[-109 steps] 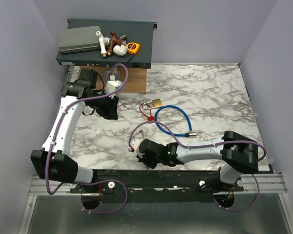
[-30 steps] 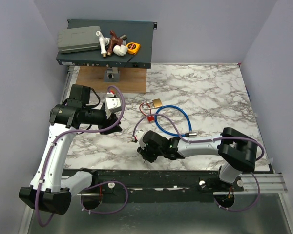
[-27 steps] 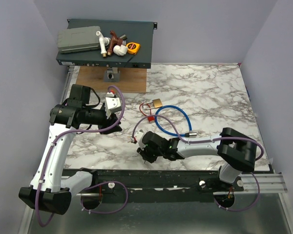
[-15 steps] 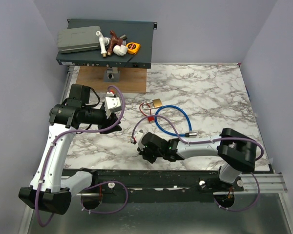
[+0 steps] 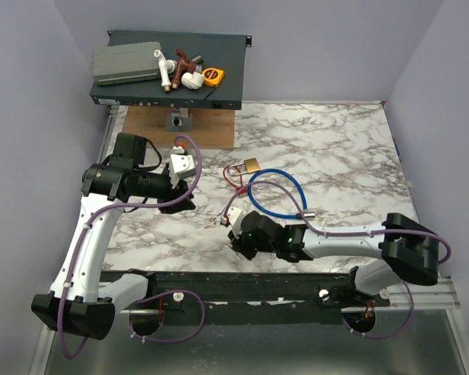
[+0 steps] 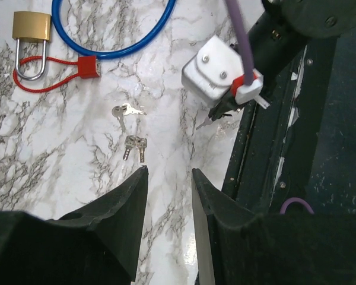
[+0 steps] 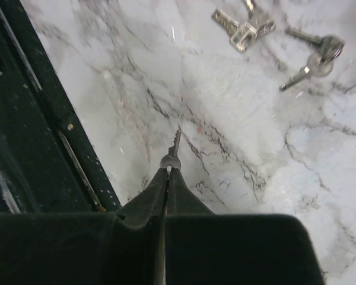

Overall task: Unlock with the key
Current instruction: Pick up the key from the center of the board.

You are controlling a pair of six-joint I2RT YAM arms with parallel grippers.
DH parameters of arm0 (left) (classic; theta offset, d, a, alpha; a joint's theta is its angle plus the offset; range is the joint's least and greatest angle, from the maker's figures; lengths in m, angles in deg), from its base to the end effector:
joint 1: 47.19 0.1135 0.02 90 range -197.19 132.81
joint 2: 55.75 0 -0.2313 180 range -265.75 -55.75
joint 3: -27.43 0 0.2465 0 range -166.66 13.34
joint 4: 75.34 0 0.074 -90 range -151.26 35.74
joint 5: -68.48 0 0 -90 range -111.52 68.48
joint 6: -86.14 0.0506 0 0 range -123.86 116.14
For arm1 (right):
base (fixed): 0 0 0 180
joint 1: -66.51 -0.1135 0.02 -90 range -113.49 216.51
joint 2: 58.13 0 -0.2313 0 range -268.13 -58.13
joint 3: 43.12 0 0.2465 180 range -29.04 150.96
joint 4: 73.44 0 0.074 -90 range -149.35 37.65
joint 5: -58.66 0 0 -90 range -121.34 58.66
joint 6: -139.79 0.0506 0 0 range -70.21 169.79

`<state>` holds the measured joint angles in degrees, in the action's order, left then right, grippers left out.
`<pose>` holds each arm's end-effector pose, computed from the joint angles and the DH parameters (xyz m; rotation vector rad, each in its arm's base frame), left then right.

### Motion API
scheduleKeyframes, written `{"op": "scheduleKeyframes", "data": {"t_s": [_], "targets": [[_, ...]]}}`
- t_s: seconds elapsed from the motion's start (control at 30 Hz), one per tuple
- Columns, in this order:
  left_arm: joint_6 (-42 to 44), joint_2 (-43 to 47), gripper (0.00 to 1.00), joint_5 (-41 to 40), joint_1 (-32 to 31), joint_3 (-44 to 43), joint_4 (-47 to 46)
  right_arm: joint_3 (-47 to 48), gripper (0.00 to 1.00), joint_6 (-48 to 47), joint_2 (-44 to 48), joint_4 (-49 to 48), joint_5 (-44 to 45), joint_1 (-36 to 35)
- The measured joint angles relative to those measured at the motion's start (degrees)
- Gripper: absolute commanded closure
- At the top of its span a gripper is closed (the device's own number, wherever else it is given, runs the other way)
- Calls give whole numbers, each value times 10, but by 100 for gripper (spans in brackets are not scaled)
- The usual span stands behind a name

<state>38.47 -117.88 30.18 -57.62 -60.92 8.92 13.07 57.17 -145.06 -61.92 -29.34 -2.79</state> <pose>0.1785 -0.0732 0.3375 1.2722 1.8664 -0.8662 0.1118 0.2909 0.1347 -1.2160 2.0630 0.6246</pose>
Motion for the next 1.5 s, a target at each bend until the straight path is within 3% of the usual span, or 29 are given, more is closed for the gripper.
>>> {"op": "scheduleKeyframes", "data": {"t_s": [0.3, 0.57, 0.93, 1.17, 1.5], "targets": [[94, -30, 60, 22, -14, 1, 44, 26, 99, 1, 107, -8, 5, 0], [154, 45, 54, -51, -146, 92, -24, 89, 99, 1, 153, -3, -14, 0], [65, 146, 42, -113, -197, 160, -182, 118, 99, -3, 164, 15, -19, 0], [6, 167, 42, -124, -244, 180, -220, 122, 99, -10, 165, 22, -19, 0], [-48, 177, 44, -171, -263, 218, -268, 122, 99, -14, 179, 22, -19, 0]]}}
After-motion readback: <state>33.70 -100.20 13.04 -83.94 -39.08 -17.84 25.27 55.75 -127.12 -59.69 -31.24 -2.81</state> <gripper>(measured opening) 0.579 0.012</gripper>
